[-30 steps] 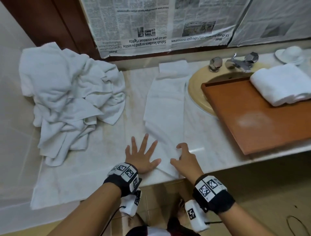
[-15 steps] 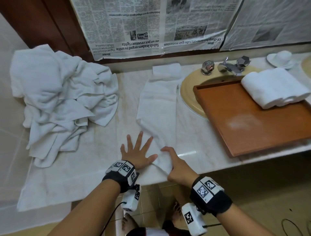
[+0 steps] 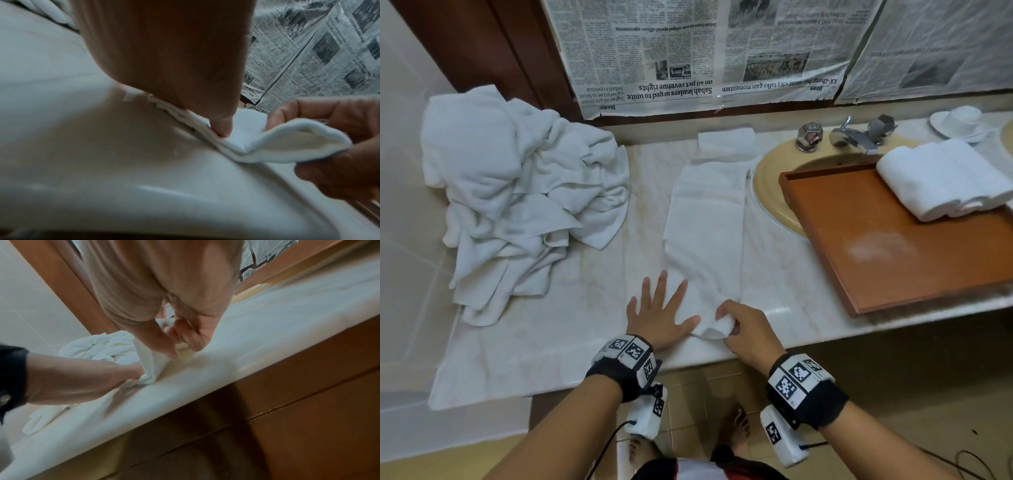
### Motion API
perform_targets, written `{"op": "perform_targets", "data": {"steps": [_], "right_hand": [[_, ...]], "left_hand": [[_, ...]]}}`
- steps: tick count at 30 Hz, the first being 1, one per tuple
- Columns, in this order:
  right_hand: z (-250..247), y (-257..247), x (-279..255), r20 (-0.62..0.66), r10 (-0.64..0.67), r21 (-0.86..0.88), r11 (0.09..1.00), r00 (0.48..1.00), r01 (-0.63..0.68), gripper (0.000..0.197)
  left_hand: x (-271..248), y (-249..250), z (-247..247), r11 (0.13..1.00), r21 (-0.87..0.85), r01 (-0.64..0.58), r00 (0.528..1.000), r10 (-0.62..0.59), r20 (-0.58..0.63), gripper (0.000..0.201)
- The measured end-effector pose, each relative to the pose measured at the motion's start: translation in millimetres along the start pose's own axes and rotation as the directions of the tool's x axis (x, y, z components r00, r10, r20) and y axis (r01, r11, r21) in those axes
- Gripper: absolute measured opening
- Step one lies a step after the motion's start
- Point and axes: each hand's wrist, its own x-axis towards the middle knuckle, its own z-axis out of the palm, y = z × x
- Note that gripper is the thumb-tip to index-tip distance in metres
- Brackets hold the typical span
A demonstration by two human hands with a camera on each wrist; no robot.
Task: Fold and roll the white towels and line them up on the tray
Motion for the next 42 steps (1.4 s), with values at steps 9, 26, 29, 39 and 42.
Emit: {"op": "perform_targets", "data": {"steps": [9, 26, 29, 39, 42], "right_hand": [[2, 23, 3, -0.176, -0.092, -0.032, 0.996, 0.98, 0.087, 0.013], [8, 16, -14, 0.325, -0.119, -0.625, 0.717, 0.938, 0.308, 0.087], [1, 24, -13, 0.396, -0.057, -0.64, 0.698, 0.917, 0.32, 0.09], [-28, 29, 26, -0.012, 0.045, -0.531, 0.846, 0.999, -0.044, 0.072], [-30, 37, 46, 0.028, 0.111, -0.581, 0.81, 0.993, -0.074, 0.076]], "left_hand": [[-26, -25, -3, 0.937, 0.232, -0.263, 0.931, 0.31, -0.195, 0.083], [-36, -5, -16, 0.904, 0.061, -0.422, 0.904, 0.425, -0.041, 0.024], [-36, -7, -16, 0.9, 0.038, -0.434, 0.901, 0.432, 0.042, 0.022], [12, 6, -32, 0.941, 0.139, -0.309, 0.936, 0.327, -0.131, 0.066], [26, 6, -33, 0.932, 0.261, -0.25, 0.962, 0.27, -0.04, 0.07]]}}
